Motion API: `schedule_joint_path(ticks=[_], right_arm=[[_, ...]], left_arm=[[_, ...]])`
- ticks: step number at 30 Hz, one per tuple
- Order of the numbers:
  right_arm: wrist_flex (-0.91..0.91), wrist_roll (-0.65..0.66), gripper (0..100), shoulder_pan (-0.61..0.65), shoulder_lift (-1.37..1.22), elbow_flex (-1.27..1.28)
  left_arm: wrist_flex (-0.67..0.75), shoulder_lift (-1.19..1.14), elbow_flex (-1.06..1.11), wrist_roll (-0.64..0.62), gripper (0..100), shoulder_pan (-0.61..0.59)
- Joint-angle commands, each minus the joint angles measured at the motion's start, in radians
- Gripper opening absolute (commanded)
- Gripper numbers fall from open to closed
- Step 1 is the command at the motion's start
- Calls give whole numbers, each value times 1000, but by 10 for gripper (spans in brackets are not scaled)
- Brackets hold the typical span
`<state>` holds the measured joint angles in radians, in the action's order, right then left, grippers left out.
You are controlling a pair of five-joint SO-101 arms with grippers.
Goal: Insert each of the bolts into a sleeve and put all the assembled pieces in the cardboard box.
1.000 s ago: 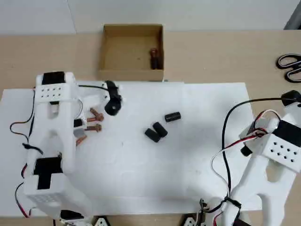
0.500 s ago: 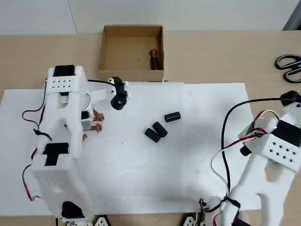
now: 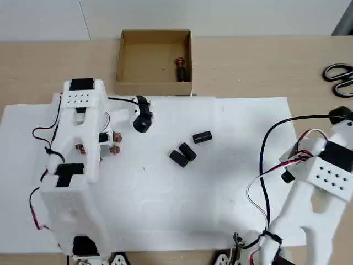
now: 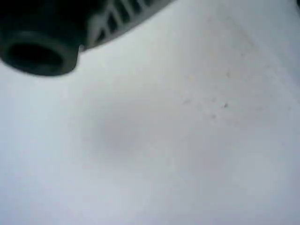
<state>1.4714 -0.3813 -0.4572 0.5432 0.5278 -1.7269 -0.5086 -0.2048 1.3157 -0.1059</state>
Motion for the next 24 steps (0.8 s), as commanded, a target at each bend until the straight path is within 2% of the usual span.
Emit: schedule_joint_path(ticks=[1,11,15,24], right_arm=[[19,5,3,-4,36,-9],[19,3,3,-2,36,-9],[19,3,3,-2,36,-9],[10,8,3,21,171,-9]], left_arm=[[-20,-23,-38,118,91,2],[-17,-114,-39,120,87,5],[-5,-138,-39,120,6,5],[-26,8,-35,104,6,12]])
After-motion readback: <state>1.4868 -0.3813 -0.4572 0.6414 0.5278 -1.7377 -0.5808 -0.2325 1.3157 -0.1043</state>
